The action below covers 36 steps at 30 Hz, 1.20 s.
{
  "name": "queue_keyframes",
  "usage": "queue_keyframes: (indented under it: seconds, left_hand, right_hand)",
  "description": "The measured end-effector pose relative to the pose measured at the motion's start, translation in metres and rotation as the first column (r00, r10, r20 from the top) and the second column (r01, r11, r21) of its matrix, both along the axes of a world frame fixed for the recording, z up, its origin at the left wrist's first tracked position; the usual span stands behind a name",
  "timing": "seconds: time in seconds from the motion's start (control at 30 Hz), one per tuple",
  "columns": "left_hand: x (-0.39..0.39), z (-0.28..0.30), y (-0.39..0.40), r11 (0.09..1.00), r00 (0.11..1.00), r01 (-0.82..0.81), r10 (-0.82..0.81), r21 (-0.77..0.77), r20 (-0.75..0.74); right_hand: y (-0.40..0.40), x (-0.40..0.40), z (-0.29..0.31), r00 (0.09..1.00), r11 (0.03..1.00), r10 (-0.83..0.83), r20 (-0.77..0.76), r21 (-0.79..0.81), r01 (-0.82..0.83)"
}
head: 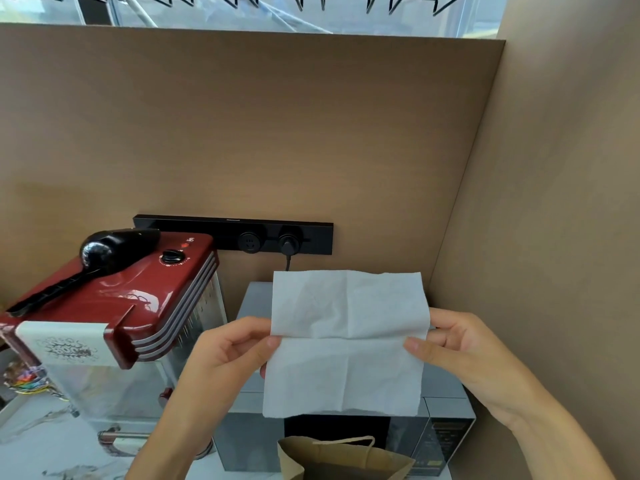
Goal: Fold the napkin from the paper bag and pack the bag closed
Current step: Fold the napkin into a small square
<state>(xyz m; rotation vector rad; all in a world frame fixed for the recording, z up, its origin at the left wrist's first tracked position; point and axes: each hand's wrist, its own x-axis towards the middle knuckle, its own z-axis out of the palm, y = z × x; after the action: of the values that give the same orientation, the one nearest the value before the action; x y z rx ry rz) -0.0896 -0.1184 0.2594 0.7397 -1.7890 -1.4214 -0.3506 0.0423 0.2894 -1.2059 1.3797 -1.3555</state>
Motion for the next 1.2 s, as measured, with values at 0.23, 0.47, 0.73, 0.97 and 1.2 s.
queue_keyframes:
  seconds: [0.23,0.47,0.73,0.97,1.2]
  left_hand:
    - [0.0,0.002,0.002,0.996,0.992,-0.041,0.049,0.075,-0.115]
    - [-0.005,0.008,0.007,0.989,0.977,-0.007,0.038,0.148,-0.21]
    - [-0.007,0.006,0.005,0.994,0.981,0.032,-0.011,0.108,-0.194]
    - [-0.009,0.016,-0.002,0.982,0.99,0.133,-0.127,0.135,-0.053]
    - [-0.043,0.02,0.014,0.912,0.878,0.406,-0.406,0.055,0.254]
  right_hand:
    - [0.002,0.002,0.001,0.974,0.983,-0.172,-0.149,-0.095,0.159]
    - [0.005,0.003,-0.001,0.953,0.966,-0.25,-0.172,-0.112,0.233]
    - [0.01,0.003,0.0,0.958,0.968,-0.223,-0.181,-0.155,0.197]
    - [0.004,0.011,0.009,0.943,0.953,-0.231,-0.239,-0.252,0.169]
    - [-0.014,0.018,0.024,0.952,0.975,-0.121,-0.28,-0.212,0.062]
